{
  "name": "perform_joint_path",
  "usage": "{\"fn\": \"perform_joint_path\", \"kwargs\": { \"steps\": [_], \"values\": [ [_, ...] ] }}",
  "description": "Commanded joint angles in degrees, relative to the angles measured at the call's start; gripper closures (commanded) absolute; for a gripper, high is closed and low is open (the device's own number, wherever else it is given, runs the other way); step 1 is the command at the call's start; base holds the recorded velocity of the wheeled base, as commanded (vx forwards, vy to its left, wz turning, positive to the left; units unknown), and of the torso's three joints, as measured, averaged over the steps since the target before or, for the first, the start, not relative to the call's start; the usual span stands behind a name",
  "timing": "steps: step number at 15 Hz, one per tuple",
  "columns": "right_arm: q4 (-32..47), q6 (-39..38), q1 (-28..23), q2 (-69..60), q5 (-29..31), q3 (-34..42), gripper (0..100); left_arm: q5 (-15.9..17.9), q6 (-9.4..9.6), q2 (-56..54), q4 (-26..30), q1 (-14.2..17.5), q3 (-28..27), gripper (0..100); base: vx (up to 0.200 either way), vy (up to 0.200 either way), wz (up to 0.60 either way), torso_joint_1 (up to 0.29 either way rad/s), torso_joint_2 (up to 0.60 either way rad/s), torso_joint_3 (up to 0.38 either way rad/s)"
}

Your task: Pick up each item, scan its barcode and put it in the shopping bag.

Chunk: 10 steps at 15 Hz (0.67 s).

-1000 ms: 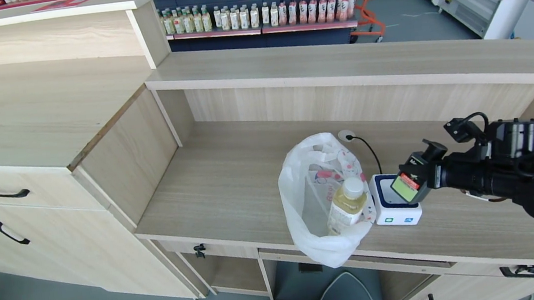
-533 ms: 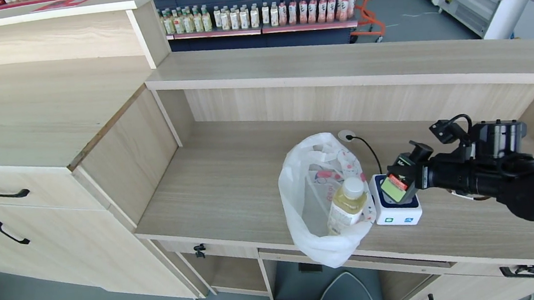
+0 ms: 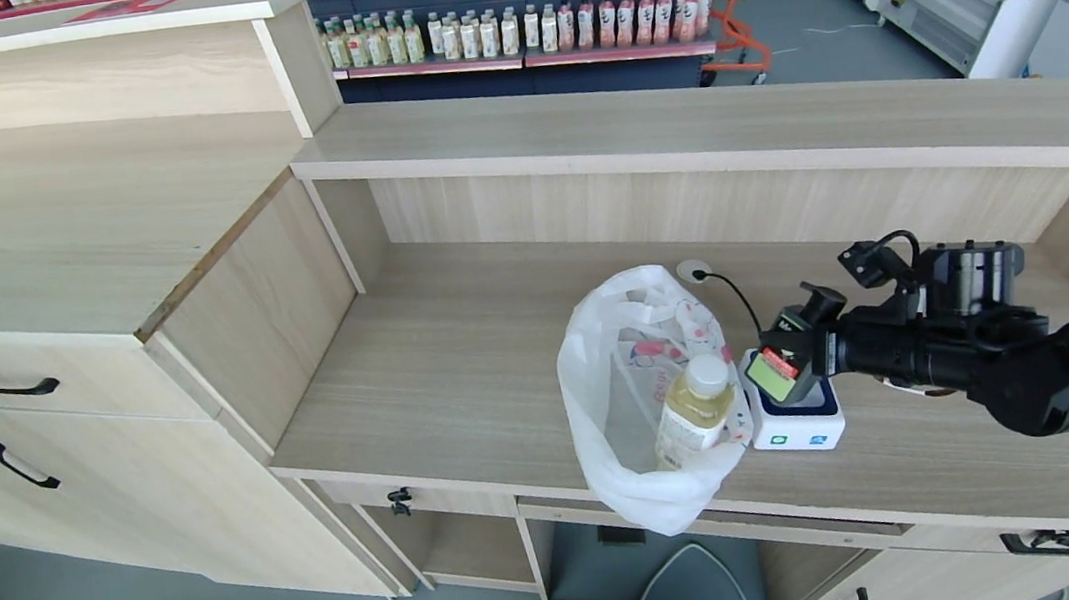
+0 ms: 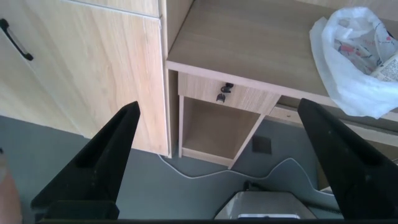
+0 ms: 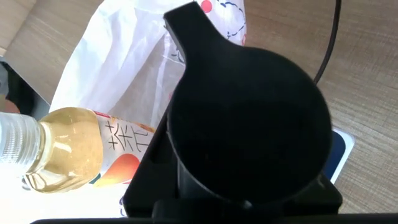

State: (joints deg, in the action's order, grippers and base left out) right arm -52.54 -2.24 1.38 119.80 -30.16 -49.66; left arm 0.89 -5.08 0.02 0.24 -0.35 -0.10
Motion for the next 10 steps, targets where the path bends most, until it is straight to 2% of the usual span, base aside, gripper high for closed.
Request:
{"fn": "perform_joint_path", "kwargs": {
  "steps": [1, 10],
  "values": [
    [-0.1, 0.1, 0.1, 0.8, 0.0, -0.4, 100, 0.0, -0.01, 0.0, 0.0, 0.0, 0.0, 0, 0.000, 0.000, 0.00, 0.000, 0.00, 0.000],
    [-0.2, 0.9, 0.5, 2.2, 0.3, -0.7, 100, 0.0, -0.01, 0.0, 0.0, 0.0, 0.0, 0, 0.000, 0.000, 0.00, 0.000, 0.00, 0.000]
  ]
}}
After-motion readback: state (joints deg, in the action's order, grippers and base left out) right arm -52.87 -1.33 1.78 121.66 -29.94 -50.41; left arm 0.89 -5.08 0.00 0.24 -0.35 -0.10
